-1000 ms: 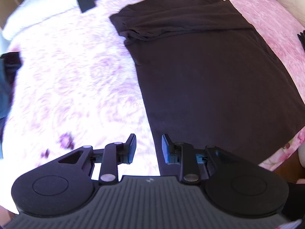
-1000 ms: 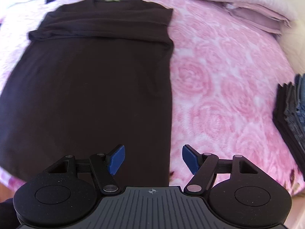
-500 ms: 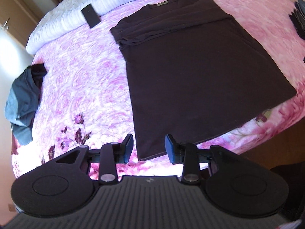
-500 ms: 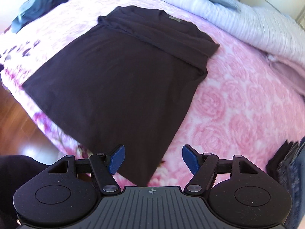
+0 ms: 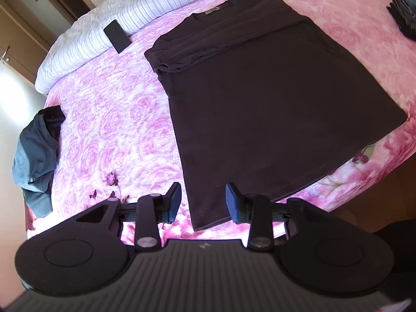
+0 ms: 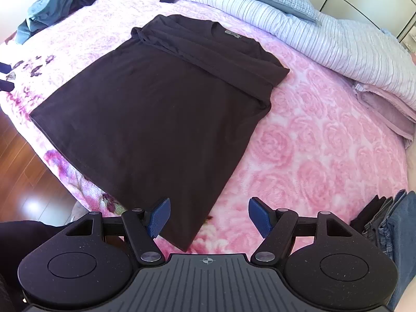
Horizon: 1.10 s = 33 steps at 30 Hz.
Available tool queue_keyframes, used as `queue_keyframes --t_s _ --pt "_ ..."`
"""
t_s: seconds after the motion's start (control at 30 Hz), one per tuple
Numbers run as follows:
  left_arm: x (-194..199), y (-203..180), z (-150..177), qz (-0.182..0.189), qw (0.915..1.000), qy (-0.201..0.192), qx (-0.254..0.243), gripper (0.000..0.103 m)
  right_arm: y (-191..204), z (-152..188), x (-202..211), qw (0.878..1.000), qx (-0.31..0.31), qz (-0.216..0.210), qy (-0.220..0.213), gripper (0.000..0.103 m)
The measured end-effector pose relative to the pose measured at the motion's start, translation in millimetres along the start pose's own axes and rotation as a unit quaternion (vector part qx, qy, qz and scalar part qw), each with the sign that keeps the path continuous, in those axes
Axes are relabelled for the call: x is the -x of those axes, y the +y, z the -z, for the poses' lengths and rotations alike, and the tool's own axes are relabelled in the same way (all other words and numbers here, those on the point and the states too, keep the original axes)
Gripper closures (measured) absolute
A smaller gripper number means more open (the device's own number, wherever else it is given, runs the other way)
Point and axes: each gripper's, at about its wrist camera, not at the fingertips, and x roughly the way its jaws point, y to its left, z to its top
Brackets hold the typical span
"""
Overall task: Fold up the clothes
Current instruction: 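Move both grippers to the shirt hem corners and grasp them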
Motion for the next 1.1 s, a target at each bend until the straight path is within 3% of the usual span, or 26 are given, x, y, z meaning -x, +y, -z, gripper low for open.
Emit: queue_keyframes --t_s 0.27,0.47,0.57,0.73,0.87,0.97,1.1 --pt "-34 6 10 -0.028 0.9987 -0.006 -0.043 0.071 13 -5 26 0.999 0.048 -0.019 -0.015 0.033" --pt "-79 12 61 -0.056 0.9936 0.035 -0.092 0.071 50 -11 17 0.988 0.128 -0.065 -0.046 0.033" --pt "-93 10 85 -0.045 0.9919 0.052 -0.107 0.071 72 -5 3 0.982 0.171 -0.079 -0.034 0.033" --pt "-112 12 106 -0.026 0.9920 0.042 -0.116 0.071 90 -6 24 0.972 0.219 -0.077 -0.027 0.033" --pt "-123 17 105 -0.034 0.9953 0.038 -0.083 0.071 103 -20 28 0.971 0.214 -0.093 -0.053 0.033" --pt "-112 2 98 -0.015 0.9957 0.006 -0.091 0.071 111 -16 2 0.971 0.199 -0.107 -0.081 0.033" --pt "-109 -34 97 -0.003 0.9810 -0.022 -0.193 0.071 111 0 -49 0.980 0.170 -0.095 -0.039 0.033"
